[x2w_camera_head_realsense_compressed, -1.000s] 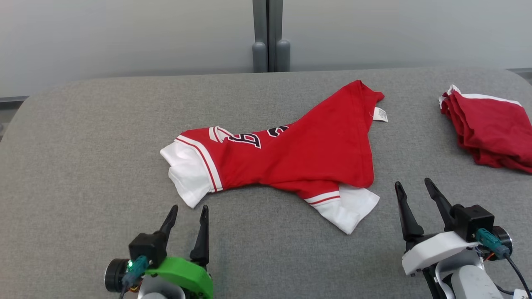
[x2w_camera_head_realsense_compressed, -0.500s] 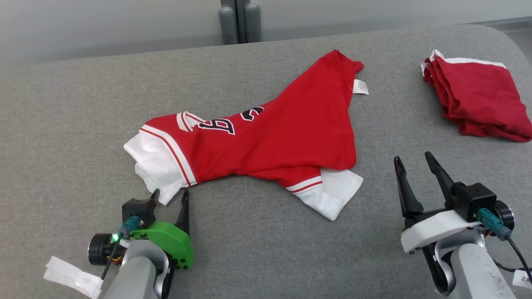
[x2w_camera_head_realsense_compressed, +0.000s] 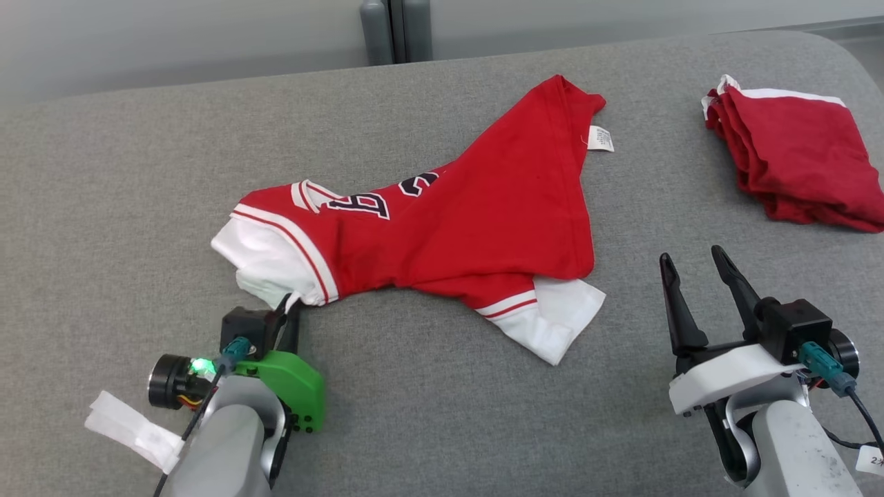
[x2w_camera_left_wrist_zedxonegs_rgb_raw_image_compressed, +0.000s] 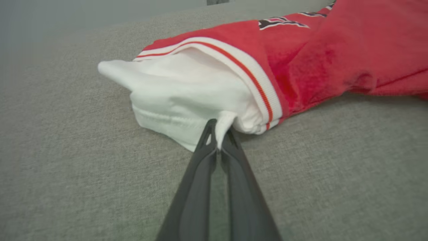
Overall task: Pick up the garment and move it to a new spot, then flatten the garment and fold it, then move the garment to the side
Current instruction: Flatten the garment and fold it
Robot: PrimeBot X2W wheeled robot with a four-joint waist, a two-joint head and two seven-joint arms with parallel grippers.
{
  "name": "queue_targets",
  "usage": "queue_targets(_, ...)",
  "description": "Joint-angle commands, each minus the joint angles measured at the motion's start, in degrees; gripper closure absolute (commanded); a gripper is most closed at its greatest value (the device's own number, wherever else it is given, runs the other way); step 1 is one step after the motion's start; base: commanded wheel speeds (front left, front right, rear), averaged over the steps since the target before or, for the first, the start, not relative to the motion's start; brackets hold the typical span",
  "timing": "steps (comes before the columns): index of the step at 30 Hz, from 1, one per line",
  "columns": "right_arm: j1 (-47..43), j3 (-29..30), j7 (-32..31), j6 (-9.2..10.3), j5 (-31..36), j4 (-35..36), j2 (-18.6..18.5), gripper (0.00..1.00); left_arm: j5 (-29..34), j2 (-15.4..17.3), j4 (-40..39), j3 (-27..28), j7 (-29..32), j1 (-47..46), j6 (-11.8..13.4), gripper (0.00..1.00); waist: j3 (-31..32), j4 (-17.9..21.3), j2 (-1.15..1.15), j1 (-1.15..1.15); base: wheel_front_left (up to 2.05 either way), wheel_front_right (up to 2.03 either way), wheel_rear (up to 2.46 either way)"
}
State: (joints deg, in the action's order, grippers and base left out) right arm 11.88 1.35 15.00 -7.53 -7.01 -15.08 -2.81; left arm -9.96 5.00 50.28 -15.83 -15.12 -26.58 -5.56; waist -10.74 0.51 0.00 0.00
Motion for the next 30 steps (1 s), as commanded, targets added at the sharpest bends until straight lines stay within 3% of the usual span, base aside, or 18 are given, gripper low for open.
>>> queue_targets(1,-0.36,0.24,0.25,0.09,-0.19,0.14,-0.18,0.00,0.67,-0.02,-0.51,-0.96,-0.02,0.92,-0.50,1.00,0.63,-0.58,0.00,0.00,0.00,0.00,0.00)
queue_targets(9,-1.85,0.33,0.25,0.09,-0.61,-0.43,-0.19,0.00,1.82,-1.05,-2.98,-7.98,4.44,4.72,-1.57,1.00,2.45,-1.52,0.00,0.00,0.00,0.00,0.00)
queue_targets(18,-2.99,0.66,0.24,0.09,-0.93,-0.65,-0.19,0.00,-0.34,-1.44,-15.47,-13.32,11.31,10.34,-1.85,1.00,3.40,-1.14,0.00,0.00,0.00,0.00,0.00)
queue_targets(19,-3.08,0.67,0.25,0.09,-0.93,-0.67,-0.19,0.00,-0.78,-1.51,-16.87,-13.56,11.51,11.04,-1.84,0.88,3.46,-1.05,0.00,0.00,0.00,0.00,0.00)
queue_targets(20,-3.10,0.69,0.24,0.09,-0.94,-0.70,-0.19,0.00,-1.06,-1.56,-17.95,-13.87,11.80,11.53,-1.77,0.50,3.50,-0.97,0.00,0.00,0.00,0.00,0.00)
queue_targets(21,-3.09,0.75,0.24,0.09,-0.96,-0.71,-0.19,0.00,-1.49,-1.64,-19.24,-14.10,11.75,12.15,-1.65,0.00,3.54,-0.93,0.00,0.00,0.00,0.00,0.00)
queue_targets(26,-3.65,1.81,0.25,0.09,-0.66,-0.62,-0.18,0.00,-3.69,-1.75,-25.96,-13.40,9.24,14.27,-0.57,0.00,3.85,-1.73,0.00,0.00,0.00,0.00,0.00)
queue_targets(30,-3.80,2.06,0.24,0.09,-0.43,-0.88,-0.18,0.00,-5.49,0.31,-31.05,-10.11,7.66,16.06,1.53,0.00,4.01,-2.36,0.00,0.00,0.00,0.00,0.00)
